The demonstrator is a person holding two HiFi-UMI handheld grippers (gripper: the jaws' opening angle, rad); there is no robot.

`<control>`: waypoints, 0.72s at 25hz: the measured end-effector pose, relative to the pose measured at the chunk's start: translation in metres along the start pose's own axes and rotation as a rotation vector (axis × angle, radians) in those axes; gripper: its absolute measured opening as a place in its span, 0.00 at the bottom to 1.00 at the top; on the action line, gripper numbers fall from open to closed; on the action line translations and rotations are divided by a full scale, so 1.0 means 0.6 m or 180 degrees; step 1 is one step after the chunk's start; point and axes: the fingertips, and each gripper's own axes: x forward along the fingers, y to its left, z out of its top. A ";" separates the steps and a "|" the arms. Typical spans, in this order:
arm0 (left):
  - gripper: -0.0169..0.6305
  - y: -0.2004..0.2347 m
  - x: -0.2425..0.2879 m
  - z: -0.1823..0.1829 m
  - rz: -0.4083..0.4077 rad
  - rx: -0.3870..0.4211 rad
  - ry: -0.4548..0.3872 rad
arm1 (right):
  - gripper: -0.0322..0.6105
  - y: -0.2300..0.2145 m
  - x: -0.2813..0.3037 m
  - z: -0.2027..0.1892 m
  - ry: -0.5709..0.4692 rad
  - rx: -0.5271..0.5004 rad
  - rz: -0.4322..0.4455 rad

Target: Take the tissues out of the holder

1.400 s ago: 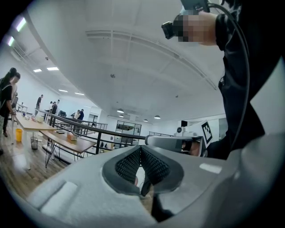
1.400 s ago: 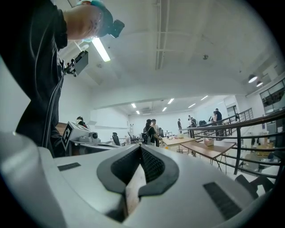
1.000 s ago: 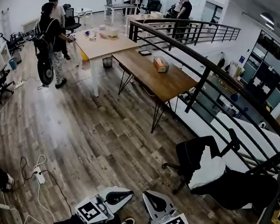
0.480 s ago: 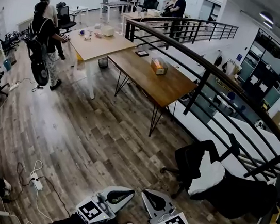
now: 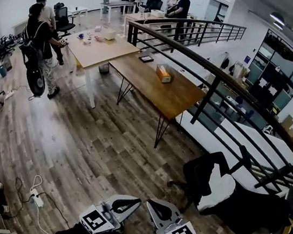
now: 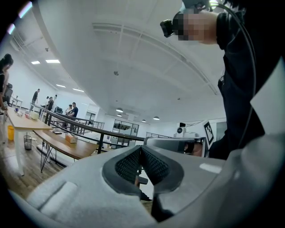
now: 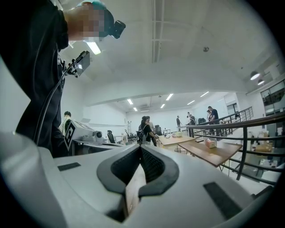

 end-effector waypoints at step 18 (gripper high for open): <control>0.04 0.159 -0.013 0.033 -0.0157 0.0009 0.0012 | 0.06 -0.049 0.150 0.015 0.0025 0.0016 -0.0203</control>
